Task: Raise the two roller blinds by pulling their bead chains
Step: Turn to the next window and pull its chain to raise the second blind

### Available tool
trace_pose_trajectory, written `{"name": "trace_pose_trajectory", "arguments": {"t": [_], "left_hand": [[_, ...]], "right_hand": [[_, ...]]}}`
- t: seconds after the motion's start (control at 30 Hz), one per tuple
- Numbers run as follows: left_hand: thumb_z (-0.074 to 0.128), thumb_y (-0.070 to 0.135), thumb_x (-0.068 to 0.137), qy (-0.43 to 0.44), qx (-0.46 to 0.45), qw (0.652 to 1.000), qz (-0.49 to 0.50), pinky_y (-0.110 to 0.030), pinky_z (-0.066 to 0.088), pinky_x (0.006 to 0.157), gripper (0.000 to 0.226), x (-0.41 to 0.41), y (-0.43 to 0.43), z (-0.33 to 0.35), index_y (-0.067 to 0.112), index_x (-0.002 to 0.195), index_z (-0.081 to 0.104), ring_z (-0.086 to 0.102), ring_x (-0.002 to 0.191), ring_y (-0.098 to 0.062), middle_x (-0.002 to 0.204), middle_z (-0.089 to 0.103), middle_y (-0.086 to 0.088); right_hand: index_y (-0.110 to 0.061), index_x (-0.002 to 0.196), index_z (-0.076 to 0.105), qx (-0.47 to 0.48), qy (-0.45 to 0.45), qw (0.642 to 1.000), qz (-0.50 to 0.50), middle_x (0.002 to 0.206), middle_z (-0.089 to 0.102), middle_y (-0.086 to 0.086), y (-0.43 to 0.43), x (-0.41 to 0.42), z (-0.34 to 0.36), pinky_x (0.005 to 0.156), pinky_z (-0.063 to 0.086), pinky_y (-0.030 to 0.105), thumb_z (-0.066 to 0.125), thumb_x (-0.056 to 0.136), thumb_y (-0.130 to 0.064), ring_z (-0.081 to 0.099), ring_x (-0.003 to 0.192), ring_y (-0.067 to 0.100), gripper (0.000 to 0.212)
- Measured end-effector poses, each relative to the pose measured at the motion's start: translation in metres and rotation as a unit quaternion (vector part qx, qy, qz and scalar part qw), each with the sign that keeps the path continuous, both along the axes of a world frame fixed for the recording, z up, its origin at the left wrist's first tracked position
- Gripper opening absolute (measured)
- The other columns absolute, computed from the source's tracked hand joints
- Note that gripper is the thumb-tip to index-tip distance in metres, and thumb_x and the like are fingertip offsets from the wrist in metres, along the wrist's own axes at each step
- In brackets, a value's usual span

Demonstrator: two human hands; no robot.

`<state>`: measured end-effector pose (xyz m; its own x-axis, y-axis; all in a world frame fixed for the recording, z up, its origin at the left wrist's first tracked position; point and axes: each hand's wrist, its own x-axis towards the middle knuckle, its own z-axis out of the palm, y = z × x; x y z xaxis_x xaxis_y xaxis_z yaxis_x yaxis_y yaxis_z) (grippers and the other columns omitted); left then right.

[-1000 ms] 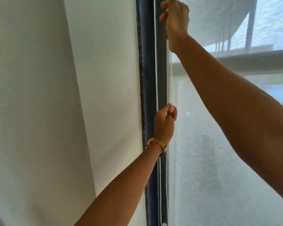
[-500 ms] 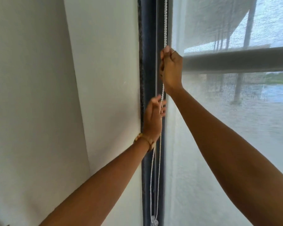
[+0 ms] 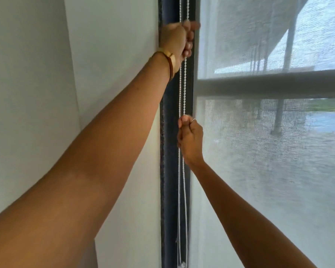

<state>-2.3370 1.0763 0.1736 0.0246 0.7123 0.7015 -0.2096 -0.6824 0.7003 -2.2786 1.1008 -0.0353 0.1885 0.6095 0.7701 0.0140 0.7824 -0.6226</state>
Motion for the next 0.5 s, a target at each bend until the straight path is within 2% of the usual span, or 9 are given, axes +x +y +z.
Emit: {"name": "trace_pose_trajectory", "arguments": {"t": [0.07, 0.2, 0.27, 0.3, 0.33, 0.37, 0.43, 0.5], "left_hand": [[0.035, 0.008, 0.098, -0.012, -0.02, 0.999, -0.025, -0.018, 0.025, 0.038, 0.03, 0.0, 0.004, -0.016, 0.002, 0.094, 0.064, 0.032, 0.039, -0.005, 0.059, 0.045, 0.002], [0.036, 0.008, 0.098, -0.038, -0.011, 0.999, 0.007, -0.017, 0.023, 0.036, 0.036, 0.007, 0.005, -0.061, 0.01, 0.07, 0.059, 0.029, 0.035, -0.003, 0.057, 0.042, 0.001], [0.037, 0.006, 0.097, -0.037, 0.008, 0.999, 0.032, -0.016, 0.036, 0.037, 0.037, 0.011, 0.006, -0.082, 0.011, 0.067, 0.058, 0.032, 0.038, -0.002, 0.057, 0.043, 0.002], [0.037, 0.005, 0.097, -0.035, 0.017, 0.998, 0.049, -0.019, 0.048, 0.046, 0.036, 0.013, 0.009, -0.093, 0.011, 0.067, 0.057, 0.035, 0.041, -0.002, 0.058, 0.044, 0.003], [0.038, 0.006, 0.097, -0.035, 0.026, 0.997, 0.064, -0.025, 0.055, 0.059, 0.036, 0.013, 0.011, -0.104, 0.012, 0.067, 0.057, 0.038, 0.045, -0.002, 0.058, 0.046, 0.004], [0.038, 0.006, 0.097, -0.035, 0.034, 0.996, 0.078, -0.027, 0.056, 0.062, 0.036, 0.013, 0.014, -0.116, 0.013, 0.067, 0.056, 0.039, 0.049, -0.003, 0.059, 0.047, 0.004], [0.039, 0.008, 0.098, -0.037, 0.045, 0.993, 0.103, -0.019, 0.043, 0.054, 0.037, 0.012, 0.02, -0.139, 0.015, 0.065, 0.055, 0.04, 0.051, -0.005, 0.058, 0.047, 0.005], [0.039, 0.009, 0.097, -0.028, 0.053, 0.989, 0.134, -0.022, 0.037, 0.055, 0.039, 0.01, 0.027, -0.161, 0.02, 0.062, 0.054, 0.042, 0.054, -0.008, 0.057, 0.048, 0.007]], "right_hand": [[-0.025, 0.066, 0.045, -0.008, -0.005, 1.0, 0.026, 0.054, 0.036, -0.004, -0.001, -0.002, -0.017, 0.041, 0.028, 0.016, 0.035, 0.102, -0.024, 0.032, 0.044, 0.005, 0.037], [-0.022, 0.067, 0.049, -0.06, -0.027, 0.995, 0.07, 0.05, 0.036, -0.007, 0.002, 0.002, -0.053, 0.037, 0.027, 0.016, 0.035, 0.101, -0.025, 0.031, 0.041, 0.004, 0.037], [-0.017, 0.071, 0.054, -0.094, -0.027, 0.988, 0.123, 0.051, 0.038, -0.002, 0.004, 0.006, -0.064, 0.036, 0.028, 0.018, 0.034, 0.101, -0.029, 0.033, 0.039, 0.006, 0.038], [-0.015, 0.075, 0.058, -0.104, -0.022, 0.984, 0.142, 0.053, 0.043, 0.001, 0.005, 0.009, -0.066, 0.037, 0.034, 0.02, 0.032, 0.101, -0.03, 0.038, 0.04, 0.009, 0.04], [-0.014, 0.079, 0.061, -0.112, -0.013, 0.982, 0.15, 0.056, 0.05, 0.004, 0.006, 0.011, -0.064, 0.04, 0.042, 0.023, 0.03, 0.102, -0.031, 0.047, 0.043, 0.012, 0.042], [-0.014, 0.083, 0.064, -0.115, 0.003, 0.982, 0.152, 0.061, 0.059, 0.005, 0.007, 0.013, -0.06, 0.048, 0.051, 0.028, 0.028, 0.102, -0.031, 0.056, 0.049, 0.015, 0.044], [-0.016, 0.09, 0.064, -0.103, 0.03, 0.983, 0.148, 0.071, 0.071, -0.001, 0.009, 0.019, -0.042, 0.06, 0.058, 0.029, 0.024, 0.103, -0.033, 0.067, 0.064, 0.014, 0.045], [-0.017, 0.095, 0.064, -0.08, 0.033, 0.989, 0.124, 0.078, 0.073, -0.005, 0.01, 0.026, -0.014, 0.063, 0.056, 0.021, 0.021, 0.103, -0.036, 0.069, 0.072, 0.008, 0.048]]}}
